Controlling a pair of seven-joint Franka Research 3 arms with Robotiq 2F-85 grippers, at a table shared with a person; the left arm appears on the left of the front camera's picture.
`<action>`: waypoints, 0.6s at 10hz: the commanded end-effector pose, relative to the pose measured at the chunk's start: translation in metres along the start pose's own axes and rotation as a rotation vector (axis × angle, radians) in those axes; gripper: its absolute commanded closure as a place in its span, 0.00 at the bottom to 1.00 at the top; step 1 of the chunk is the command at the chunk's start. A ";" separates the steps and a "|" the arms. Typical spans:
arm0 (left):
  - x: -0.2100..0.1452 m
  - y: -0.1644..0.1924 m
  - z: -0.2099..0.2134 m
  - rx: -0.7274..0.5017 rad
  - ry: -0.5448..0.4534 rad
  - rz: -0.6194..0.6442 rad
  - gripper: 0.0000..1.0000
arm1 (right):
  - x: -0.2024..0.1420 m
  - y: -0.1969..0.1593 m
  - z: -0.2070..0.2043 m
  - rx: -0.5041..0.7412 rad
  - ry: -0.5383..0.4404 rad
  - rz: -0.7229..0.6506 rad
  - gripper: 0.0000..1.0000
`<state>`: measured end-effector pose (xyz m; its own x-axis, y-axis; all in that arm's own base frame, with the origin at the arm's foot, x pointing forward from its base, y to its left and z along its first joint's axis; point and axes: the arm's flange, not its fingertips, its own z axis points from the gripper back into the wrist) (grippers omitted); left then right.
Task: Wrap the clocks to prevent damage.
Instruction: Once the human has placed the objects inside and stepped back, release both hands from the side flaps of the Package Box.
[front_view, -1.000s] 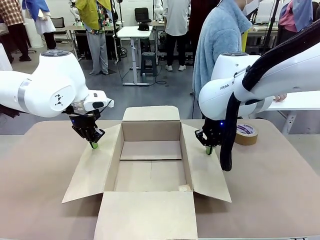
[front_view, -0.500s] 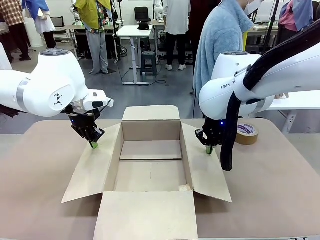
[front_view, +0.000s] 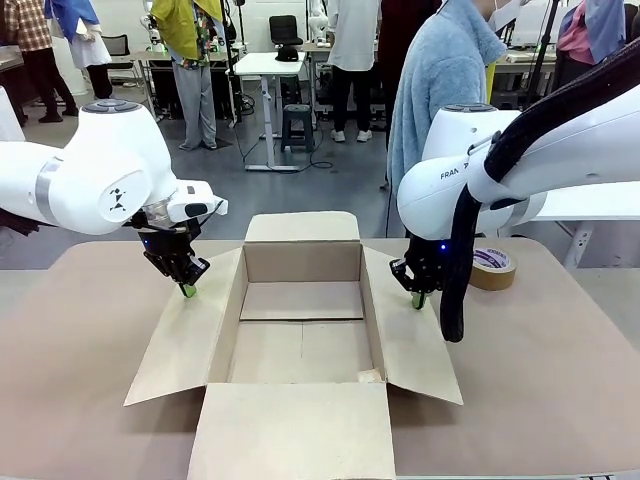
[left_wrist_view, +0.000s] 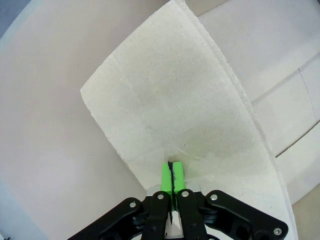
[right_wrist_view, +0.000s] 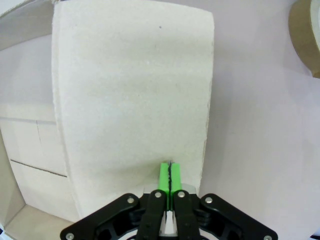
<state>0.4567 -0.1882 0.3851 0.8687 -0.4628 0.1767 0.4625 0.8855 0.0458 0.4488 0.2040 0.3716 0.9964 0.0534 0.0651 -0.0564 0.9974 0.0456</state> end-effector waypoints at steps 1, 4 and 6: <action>0.000 0.000 0.000 0.001 0.001 0.002 1.00 | -0.002 0.001 -0.002 -0.012 0.004 -0.018 0.99; 0.000 0.000 0.000 0.001 0.001 0.002 1.00 | -0.002 0.001 -0.002 -0.012 0.004 -0.018 0.99; 0.000 0.000 0.000 0.001 0.001 0.002 1.00 | -0.002 0.001 -0.002 -0.012 0.004 -0.018 0.99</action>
<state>0.4567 -0.1882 0.3851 0.8687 -0.4628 0.1767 0.4625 0.8855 0.0458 0.4488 0.2040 0.3716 0.9964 0.0534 0.0651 -0.0564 0.9974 0.0456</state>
